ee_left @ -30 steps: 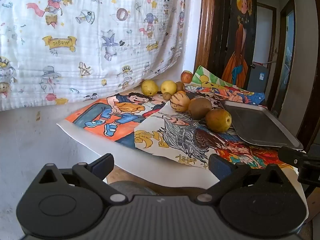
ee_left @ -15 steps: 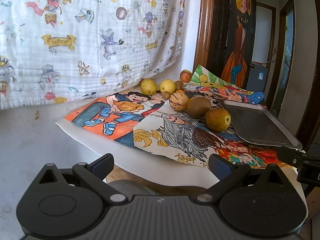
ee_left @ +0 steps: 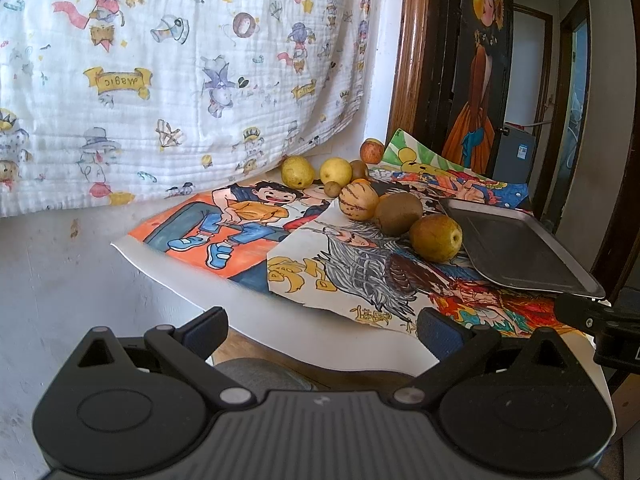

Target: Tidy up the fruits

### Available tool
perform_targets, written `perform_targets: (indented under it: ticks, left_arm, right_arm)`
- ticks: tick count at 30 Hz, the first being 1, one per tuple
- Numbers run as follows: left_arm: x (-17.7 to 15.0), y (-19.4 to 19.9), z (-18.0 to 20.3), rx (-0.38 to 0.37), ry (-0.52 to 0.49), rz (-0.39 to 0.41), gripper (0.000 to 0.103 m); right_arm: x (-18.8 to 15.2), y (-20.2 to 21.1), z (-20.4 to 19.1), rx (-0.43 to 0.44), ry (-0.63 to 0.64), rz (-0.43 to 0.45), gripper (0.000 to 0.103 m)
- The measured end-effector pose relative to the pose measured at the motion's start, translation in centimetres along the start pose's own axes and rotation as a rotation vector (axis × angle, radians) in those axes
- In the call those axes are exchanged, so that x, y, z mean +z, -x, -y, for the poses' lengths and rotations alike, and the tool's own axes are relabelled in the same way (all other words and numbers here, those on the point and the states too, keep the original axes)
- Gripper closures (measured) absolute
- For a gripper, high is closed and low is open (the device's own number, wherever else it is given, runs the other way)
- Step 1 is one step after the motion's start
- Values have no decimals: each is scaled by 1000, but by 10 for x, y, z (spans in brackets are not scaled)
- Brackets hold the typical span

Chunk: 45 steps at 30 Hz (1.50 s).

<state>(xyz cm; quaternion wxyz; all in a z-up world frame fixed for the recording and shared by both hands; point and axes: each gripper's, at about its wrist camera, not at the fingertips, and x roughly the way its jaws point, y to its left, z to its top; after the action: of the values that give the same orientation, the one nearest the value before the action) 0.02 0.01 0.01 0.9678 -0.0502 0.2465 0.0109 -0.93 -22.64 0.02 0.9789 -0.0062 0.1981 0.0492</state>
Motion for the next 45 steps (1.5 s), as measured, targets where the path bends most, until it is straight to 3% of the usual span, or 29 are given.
perform_targets:
  ticks: [45]
  left_arm:
    - [-4,-6,1,-2,17,-28,0]
  right_arm:
    - [2,-3,1,27,-2,-1,0]
